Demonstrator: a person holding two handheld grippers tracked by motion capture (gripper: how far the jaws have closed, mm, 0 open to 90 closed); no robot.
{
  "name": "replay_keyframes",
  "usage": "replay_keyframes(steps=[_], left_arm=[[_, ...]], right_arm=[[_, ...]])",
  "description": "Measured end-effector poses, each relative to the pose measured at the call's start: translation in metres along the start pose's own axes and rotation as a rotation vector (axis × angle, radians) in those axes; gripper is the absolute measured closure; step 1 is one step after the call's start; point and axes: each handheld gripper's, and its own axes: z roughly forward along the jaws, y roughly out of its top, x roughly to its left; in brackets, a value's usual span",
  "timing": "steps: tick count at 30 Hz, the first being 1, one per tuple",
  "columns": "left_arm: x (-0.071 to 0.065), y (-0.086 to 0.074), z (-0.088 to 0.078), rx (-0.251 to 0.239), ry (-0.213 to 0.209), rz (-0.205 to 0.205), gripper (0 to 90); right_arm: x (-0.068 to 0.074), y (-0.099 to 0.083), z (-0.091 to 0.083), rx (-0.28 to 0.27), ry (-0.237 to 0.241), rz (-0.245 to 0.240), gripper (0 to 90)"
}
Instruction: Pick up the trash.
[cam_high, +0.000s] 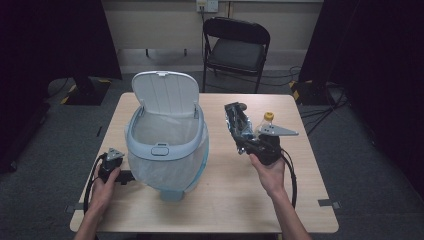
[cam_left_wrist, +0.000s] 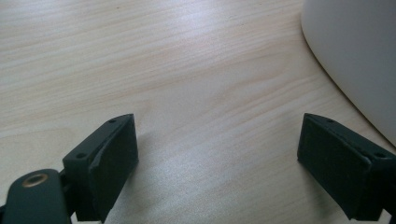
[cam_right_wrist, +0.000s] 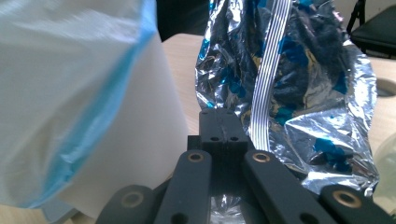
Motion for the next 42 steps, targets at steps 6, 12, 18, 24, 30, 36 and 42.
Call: replay_keyframes(steps=[6, 12, 18, 24, 30, 36, 42], left_arm=[[-0.001, 0.000, 0.000, 0.003, 0.010, -0.001, 11.8], [-0.001, 0.000, 0.000, 0.003, 0.010, -0.001, 11.8], [-0.001, 0.000, 0.000, 0.003, 0.010, -0.001, 11.8], [-0.001, 0.000, 0.000, 0.003, 0.015, -0.003, 11.2], [-0.001, 0.001, 0.000, 0.004, 0.019, 0.002, 11.2], [-0.001, 0.001, 0.000, 0.004, 0.018, 0.000, 11.2], [-0.001, 0.001, 0.000, 0.003, 0.018, 0.000, 11.2]], right_arm=[[0.012, 0.013, -0.014, -0.042, 0.017, -0.030, 90.0], [0.022, 0.025, -0.029, -0.086, 0.040, -0.049, 90.0], [0.032, 0.035, -0.044, -0.128, 0.084, -0.071, 90.0], [0.047, 0.045, -0.055, -0.162, 0.094, -0.120, 90.0], [0.053, 0.055, -0.068, -0.210, 0.133, -0.123, 90.0], [0.059, 0.071, -0.077, -0.247, 0.160, -0.147, 90.0], [0.074, 0.092, -0.074, -0.251, 0.194, -0.191, 90.0]])
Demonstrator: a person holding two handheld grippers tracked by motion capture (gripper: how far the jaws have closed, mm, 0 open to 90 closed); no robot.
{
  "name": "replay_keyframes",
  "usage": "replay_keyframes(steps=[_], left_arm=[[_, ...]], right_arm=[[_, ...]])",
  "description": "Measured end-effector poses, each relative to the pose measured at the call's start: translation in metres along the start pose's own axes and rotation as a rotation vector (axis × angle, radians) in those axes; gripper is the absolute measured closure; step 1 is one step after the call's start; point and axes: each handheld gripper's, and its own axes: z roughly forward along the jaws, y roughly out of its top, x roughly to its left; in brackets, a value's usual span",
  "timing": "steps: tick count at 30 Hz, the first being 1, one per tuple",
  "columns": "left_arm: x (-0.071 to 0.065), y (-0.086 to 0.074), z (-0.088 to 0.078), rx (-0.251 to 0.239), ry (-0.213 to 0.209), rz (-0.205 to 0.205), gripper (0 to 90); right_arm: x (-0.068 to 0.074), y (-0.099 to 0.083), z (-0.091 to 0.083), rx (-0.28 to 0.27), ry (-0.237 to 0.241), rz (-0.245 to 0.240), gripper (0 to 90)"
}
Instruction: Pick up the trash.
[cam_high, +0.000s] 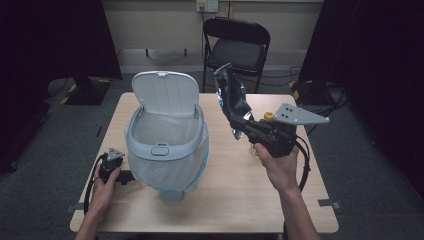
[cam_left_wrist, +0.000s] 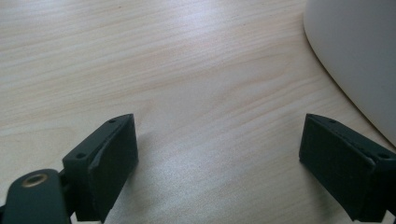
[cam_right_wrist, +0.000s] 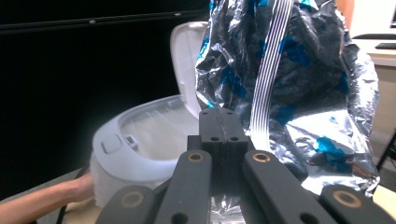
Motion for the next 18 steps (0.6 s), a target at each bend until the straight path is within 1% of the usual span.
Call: replay_keyframes(steps=[3, 4, 5, 7, 10, 13, 16, 18], left_arm=[[0.000, 0.000, 0.000, 0.000, -0.003, -0.003, 11.2], [0.000, 0.000, 0.000, 0.001, 0.001, 0.002, 11.2], [0.000, 0.000, 0.000, 0.000, -0.004, -0.004, 11.2], [0.000, 0.000, 0.000, 0.001, 0.001, 0.002, 11.2], [0.000, 0.000, 0.000, 0.000, 0.000, 0.000, 11.2], [0.000, 0.000, 0.000, 0.000, -0.003, -0.002, 11.2], [0.000, 0.000, 0.000, 0.001, 0.001, 0.002, 11.2], [0.000, 0.000, 0.000, 0.000, 0.001, 0.002, 11.2]], right_arm=[[0.006, 0.008, 0.007, -0.013, 0.023, -0.015, 90.0], [0.008, 0.011, 0.008, -0.023, 0.030, -0.017, 90.0], [0.010, 0.014, 0.010, -0.031, 0.041, -0.018, 90.0], [0.014, 0.019, 0.013, -0.044, 0.061, -0.027, 90.0], [0.021, 0.027, 0.018, -0.060, 0.099, -0.035, 90.0], [0.028, 0.033, 0.026, -0.068, 0.141, -0.037, 90.0], [0.034, 0.039, 0.035, -0.064, 0.164, -0.048, 90.0], [0.037, 0.042, 0.042, -0.058, 0.182, -0.046, 90.0]])
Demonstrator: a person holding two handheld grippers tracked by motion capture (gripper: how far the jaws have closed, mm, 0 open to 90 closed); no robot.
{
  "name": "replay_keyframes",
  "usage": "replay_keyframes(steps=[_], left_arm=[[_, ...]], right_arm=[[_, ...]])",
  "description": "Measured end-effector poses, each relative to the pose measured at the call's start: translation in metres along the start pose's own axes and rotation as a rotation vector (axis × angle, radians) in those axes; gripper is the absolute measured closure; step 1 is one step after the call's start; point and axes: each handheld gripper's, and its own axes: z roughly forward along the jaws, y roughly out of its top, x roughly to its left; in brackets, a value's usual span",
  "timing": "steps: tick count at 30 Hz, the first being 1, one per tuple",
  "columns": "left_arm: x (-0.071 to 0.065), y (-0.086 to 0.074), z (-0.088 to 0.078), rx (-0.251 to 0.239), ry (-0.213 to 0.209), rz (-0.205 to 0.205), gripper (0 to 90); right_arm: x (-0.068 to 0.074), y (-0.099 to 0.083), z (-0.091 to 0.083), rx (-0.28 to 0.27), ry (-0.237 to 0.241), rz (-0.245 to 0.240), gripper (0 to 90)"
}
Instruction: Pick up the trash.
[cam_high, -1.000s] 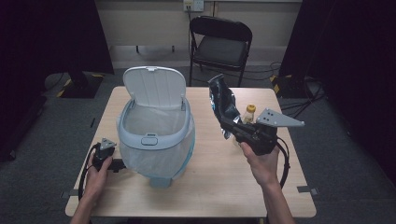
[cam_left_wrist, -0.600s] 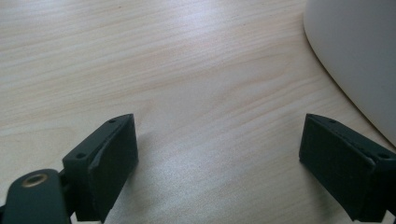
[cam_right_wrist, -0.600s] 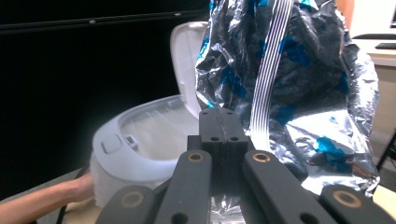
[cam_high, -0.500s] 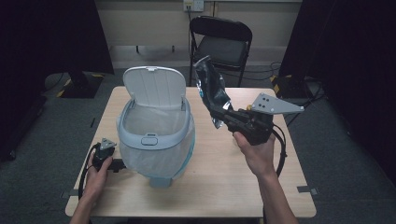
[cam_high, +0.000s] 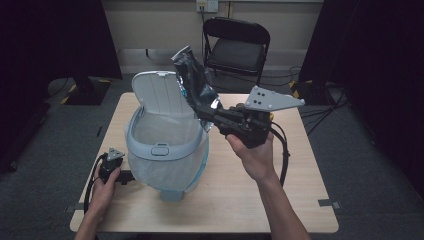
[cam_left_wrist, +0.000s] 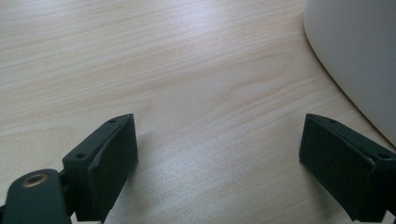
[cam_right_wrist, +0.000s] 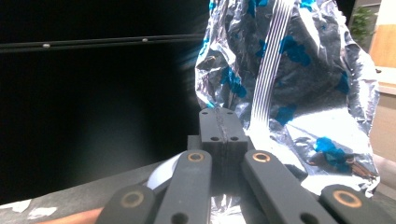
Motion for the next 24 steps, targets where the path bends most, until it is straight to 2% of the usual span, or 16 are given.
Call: replay_keyframes(steps=[8, 12, 20, 24], left_arm=[[0.000, 0.000, 0.000, 0.000, -0.001, -0.001, 11.2], [0.000, 0.000, 0.000, 0.000, 0.000, 0.000, 11.2], [0.000, 0.000, 0.000, 0.000, -0.001, -0.002, 11.2], [0.000, 0.000, 0.000, 0.000, -0.001, -0.001, 11.2]], right_arm=[[0.010, 0.010, 0.032, -0.005, 0.097, -0.003, 90.0], [0.012, 0.013, 0.050, 0.016, 0.136, -0.003, 90.0], [0.007, 0.002, 0.083, 0.078, 0.170, 0.034, 90.0], [0.001, -0.008, 0.096, 0.120, 0.157, 0.049, 90.0]])
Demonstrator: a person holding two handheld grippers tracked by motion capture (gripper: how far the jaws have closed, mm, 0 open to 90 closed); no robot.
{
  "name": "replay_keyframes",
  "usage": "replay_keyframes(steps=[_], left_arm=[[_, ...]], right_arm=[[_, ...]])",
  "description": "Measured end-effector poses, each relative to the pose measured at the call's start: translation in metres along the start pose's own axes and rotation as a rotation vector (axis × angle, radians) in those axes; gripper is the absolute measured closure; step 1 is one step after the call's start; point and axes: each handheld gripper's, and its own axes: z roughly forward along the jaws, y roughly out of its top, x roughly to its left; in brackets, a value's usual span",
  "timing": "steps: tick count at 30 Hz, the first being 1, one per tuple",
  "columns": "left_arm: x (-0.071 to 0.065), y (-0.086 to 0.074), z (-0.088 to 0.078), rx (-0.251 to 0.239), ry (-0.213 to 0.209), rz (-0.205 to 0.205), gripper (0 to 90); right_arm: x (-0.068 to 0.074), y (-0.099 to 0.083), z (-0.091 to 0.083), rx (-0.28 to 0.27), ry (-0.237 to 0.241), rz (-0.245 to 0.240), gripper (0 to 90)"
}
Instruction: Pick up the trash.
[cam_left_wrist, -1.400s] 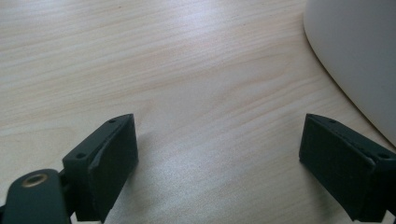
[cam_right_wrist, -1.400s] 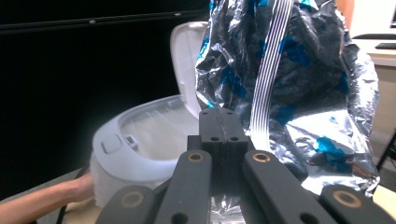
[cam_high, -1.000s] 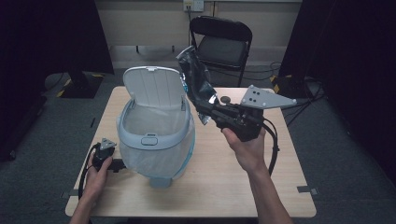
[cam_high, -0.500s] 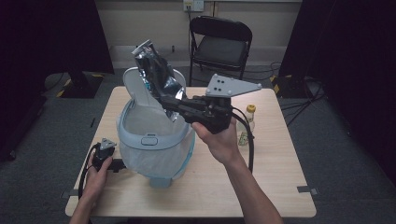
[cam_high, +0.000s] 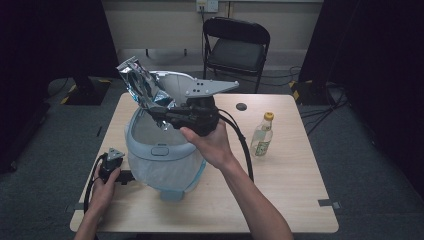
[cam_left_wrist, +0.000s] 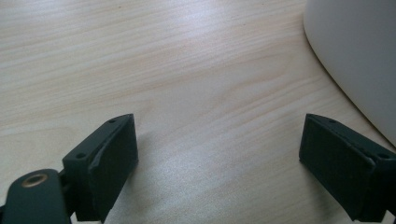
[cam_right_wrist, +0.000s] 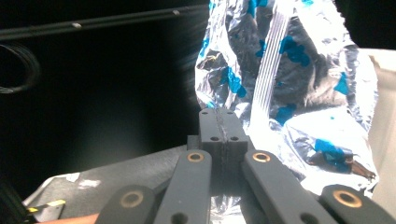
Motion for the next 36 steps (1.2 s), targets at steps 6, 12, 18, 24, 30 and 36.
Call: replay_keyframes(steps=[6, 12, 18, 24, 30, 36], left_arm=[[0.000, 0.000, 0.000, 0.000, -0.003, -0.003, 11.2], [0.000, 0.000, 0.000, 0.000, -0.005, -0.006, 11.2], [0.000, 0.000, 0.000, 0.000, 0.000, 0.000, 11.2], [0.000, 0.000, 0.000, 0.000, 0.002, 0.001, 11.2], [0.000, 0.000, 0.000, -0.001, -0.003, -0.005, 11.2], [0.000, 0.000, 0.000, 0.000, -0.003, -0.004, 11.2]], right_arm=[[-0.010, -0.008, 0.007, 0.035, -0.026, 0.034, 85.3], [-0.016, -0.012, 0.008, 0.053, -0.055, 0.053, 78.1], [-0.018, -0.015, 0.005, 0.050, -0.060, 0.059, 74.8], [-0.023, -0.020, -0.003, 0.058, -0.084, 0.062, 71.0], [-0.031, -0.022, -0.022, 0.052, -0.132, 0.066, 70.6], [-0.039, -0.030, -0.044, 0.037, -0.178, 0.073, 68.9]])
